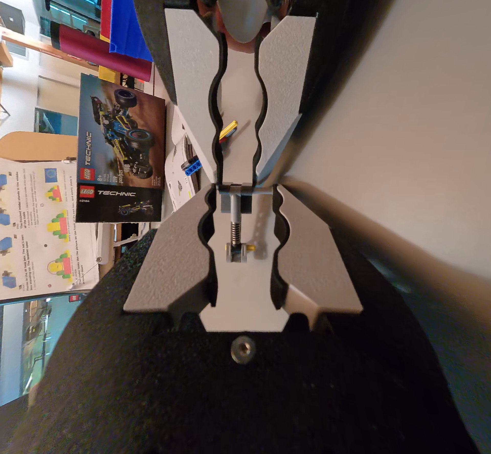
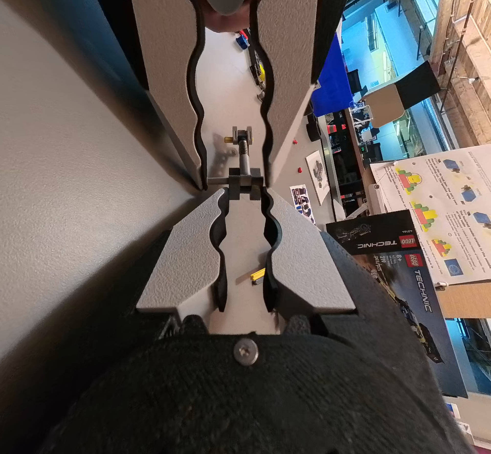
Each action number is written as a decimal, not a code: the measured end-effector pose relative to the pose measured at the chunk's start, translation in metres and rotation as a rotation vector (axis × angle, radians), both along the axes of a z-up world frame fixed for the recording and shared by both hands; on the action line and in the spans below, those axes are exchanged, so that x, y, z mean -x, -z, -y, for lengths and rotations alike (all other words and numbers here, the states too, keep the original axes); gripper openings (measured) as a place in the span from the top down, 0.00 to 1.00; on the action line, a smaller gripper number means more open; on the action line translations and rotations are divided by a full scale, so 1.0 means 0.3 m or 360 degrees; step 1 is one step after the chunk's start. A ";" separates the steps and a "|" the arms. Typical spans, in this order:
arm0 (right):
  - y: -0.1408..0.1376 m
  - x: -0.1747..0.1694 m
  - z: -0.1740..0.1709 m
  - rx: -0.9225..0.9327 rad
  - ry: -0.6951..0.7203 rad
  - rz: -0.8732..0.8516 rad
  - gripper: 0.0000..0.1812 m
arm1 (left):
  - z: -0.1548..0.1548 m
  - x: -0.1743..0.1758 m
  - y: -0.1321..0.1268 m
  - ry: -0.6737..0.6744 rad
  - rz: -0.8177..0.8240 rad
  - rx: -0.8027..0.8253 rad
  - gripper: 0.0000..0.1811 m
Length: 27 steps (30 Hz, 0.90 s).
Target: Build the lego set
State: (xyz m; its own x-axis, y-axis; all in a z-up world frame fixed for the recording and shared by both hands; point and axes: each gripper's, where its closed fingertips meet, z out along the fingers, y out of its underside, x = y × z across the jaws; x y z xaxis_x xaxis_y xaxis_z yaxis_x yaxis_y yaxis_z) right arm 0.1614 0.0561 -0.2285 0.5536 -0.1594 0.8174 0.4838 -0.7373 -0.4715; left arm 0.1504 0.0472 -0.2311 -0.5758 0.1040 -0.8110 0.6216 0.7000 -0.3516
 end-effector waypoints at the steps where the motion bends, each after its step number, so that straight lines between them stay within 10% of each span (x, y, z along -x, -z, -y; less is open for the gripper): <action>1: 0.000 0.000 0.000 -0.0001 0.0001 -0.0003 0.87 | 0.000 -0.001 0.000 -0.0008 -0.0006 0.0001 0.79; 27: -0.021 0.019 0.023 -0.0081 -0.0055 -0.0111 0.86 | -0.010 0.002 -0.009 0.0083 -0.0007 0.0124 0.79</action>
